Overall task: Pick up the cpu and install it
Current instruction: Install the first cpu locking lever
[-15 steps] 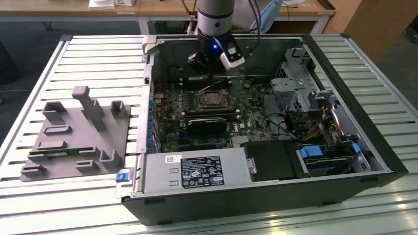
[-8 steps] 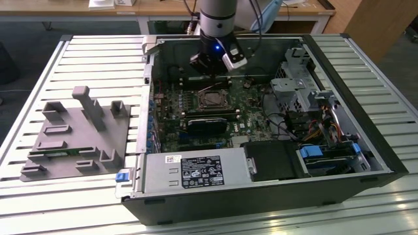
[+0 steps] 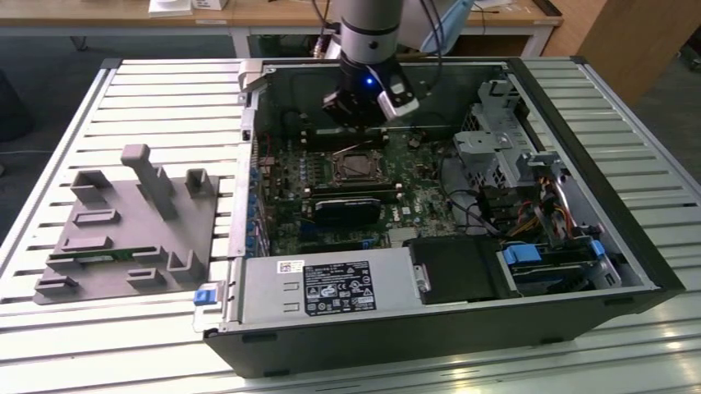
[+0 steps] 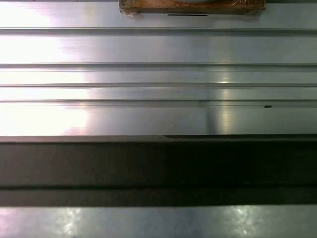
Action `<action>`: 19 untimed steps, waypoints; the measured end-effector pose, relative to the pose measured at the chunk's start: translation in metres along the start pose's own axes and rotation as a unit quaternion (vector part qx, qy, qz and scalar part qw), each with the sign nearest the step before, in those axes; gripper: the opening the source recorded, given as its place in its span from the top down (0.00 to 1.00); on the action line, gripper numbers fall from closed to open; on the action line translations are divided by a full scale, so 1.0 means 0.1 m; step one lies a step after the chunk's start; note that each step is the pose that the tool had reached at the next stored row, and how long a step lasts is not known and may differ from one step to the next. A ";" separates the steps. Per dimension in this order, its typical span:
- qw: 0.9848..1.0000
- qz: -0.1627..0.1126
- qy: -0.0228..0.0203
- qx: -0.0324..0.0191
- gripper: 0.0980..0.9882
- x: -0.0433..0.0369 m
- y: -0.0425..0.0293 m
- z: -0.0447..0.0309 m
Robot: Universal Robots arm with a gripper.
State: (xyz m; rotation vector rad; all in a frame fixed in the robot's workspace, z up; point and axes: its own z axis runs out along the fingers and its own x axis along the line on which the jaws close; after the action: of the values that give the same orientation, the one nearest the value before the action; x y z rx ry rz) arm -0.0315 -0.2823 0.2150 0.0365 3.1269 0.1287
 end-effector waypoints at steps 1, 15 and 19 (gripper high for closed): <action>1.000 0.000 0.000 0.000 0.99 -0.010 0.000 0.004; 1.000 0.000 0.000 0.000 0.99 -0.056 -0.010 0.141; 1.000 0.000 0.000 0.000 0.99 -0.058 -0.011 0.149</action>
State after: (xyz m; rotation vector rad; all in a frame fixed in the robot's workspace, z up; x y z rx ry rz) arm -0.0255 -0.2823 0.2002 0.0364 3.1271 0.1278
